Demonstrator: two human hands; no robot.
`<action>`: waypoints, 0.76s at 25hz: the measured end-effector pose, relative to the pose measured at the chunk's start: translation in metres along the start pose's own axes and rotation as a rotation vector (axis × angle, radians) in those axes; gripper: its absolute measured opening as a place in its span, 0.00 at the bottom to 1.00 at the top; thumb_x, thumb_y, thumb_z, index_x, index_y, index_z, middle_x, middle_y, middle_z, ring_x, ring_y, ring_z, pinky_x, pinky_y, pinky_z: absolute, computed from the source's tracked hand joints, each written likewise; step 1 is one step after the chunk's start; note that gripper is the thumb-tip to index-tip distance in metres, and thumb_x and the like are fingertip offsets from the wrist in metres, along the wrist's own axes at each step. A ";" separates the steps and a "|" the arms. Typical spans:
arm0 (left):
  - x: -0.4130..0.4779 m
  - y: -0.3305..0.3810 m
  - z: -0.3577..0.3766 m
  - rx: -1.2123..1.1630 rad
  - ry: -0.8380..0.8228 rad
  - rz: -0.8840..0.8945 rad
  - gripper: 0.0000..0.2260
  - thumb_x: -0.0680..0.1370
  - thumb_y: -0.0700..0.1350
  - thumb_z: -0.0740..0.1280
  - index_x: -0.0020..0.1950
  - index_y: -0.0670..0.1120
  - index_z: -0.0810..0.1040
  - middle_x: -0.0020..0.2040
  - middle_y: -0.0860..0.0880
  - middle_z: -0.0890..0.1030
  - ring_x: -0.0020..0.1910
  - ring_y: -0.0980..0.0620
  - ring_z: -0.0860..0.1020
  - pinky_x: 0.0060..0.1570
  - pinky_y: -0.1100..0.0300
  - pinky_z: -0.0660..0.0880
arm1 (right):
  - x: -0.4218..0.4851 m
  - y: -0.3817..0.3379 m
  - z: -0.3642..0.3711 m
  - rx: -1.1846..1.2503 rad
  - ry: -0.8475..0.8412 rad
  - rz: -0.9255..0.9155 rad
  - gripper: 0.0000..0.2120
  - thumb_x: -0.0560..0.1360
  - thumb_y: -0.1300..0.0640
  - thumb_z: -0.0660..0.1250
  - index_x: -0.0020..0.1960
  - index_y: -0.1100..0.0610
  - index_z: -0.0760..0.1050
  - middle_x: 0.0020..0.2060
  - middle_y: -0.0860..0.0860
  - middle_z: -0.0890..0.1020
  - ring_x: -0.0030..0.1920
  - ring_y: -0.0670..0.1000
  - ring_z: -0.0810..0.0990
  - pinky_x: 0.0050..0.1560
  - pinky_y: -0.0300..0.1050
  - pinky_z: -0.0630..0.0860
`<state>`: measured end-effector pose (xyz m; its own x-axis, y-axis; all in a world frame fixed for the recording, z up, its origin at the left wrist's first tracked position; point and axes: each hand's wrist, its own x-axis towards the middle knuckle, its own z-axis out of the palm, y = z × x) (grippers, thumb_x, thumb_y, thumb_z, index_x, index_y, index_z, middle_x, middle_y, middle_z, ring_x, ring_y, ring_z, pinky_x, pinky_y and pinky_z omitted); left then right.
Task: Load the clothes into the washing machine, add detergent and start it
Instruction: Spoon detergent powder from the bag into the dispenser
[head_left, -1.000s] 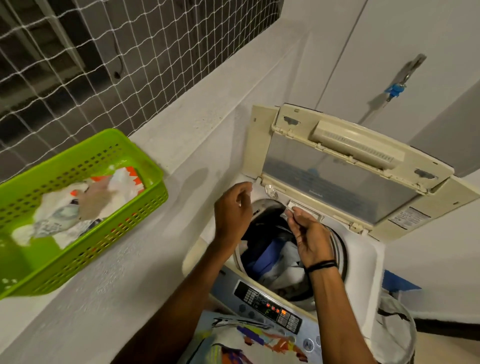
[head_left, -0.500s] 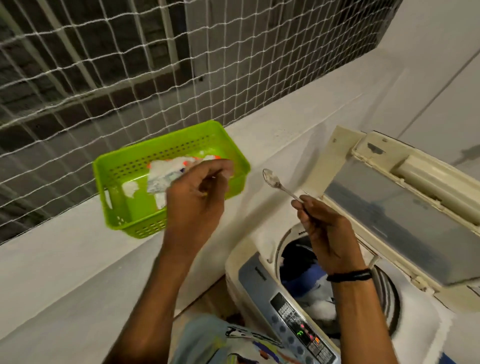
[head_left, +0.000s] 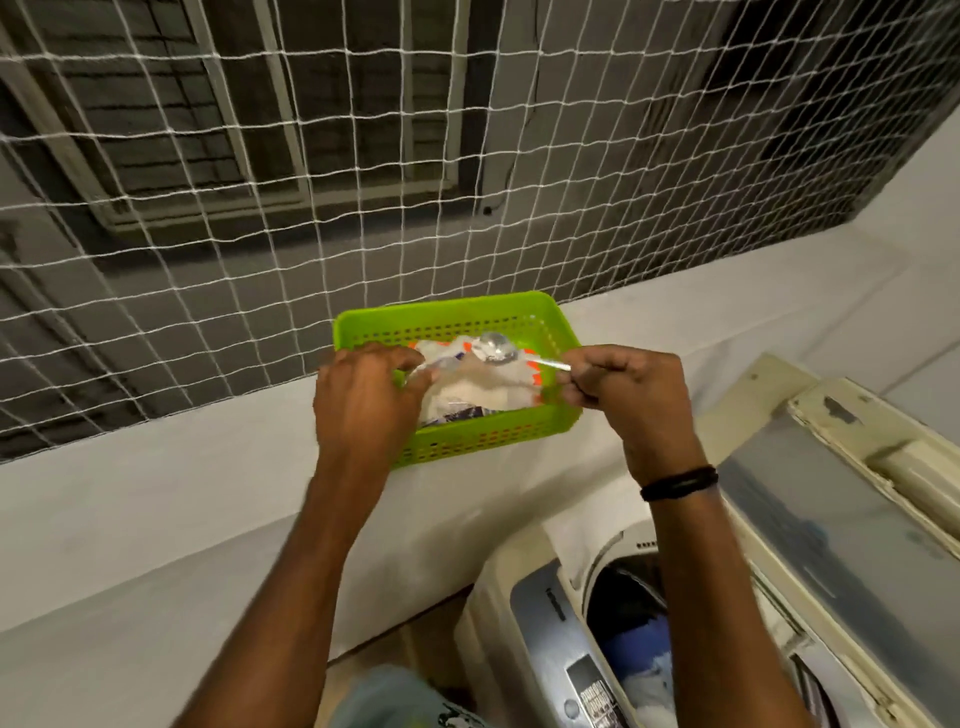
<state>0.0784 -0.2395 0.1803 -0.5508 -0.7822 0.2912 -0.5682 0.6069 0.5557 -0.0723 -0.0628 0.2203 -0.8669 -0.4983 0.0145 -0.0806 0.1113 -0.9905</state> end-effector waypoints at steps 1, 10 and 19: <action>0.001 0.002 -0.001 -0.013 0.023 -0.039 0.11 0.74 0.57 0.70 0.51 0.53 0.85 0.50 0.48 0.85 0.50 0.42 0.81 0.51 0.53 0.76 | 0.004 0.000 -0.003 -0.050 0.022 -0.005 0.08 0.72 0.72 0.66 0.45 0.66 0.83 0.32 0.60 0.83 0.28 0.49 0.81 0.39 0.45 0.81; -0.001 0.007 0.001 -0.046 0.097 -0.114 0.08 0.76 0.53 0.68 0.49 0.52 0.85 0.48 0.49 0.85 0.48 0.43 0.80 0.47 0.56 0.72 | 0.045 0.004 0.034 -0.734 -0.057 -0.046 0.07 0.69 0.59 0.69 0.38 0.55 0.86 0.35 0.51 0.86 0.42 0.46 0.85 0.48 0.40 0.80; -0.004 0.002 0.007 -0.116 0.148 -0.087 0.06 0.75 0.51 0.69 0.44 0.51 0.84 0.45 0.51 0.84 0.47 0.45 0.79 0.49 0.56 0.71 | 0.067 0.010 0.059 -0.730 -0.280 0.184 0.12 0.62 0.55 0.64 0.35 0.58 0.85 0.25 0.52 0.83 0.33 0.51 0.84 0.51 0.51 0.82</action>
<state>0.0754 -0.2343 0.1750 -0.4017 -0.8484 0.3447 -0.5309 0.5225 0.6672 -0.1017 -0.1456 0.2031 -0.7498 -0.6035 -0.2713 -0.3337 0.6990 -0.6324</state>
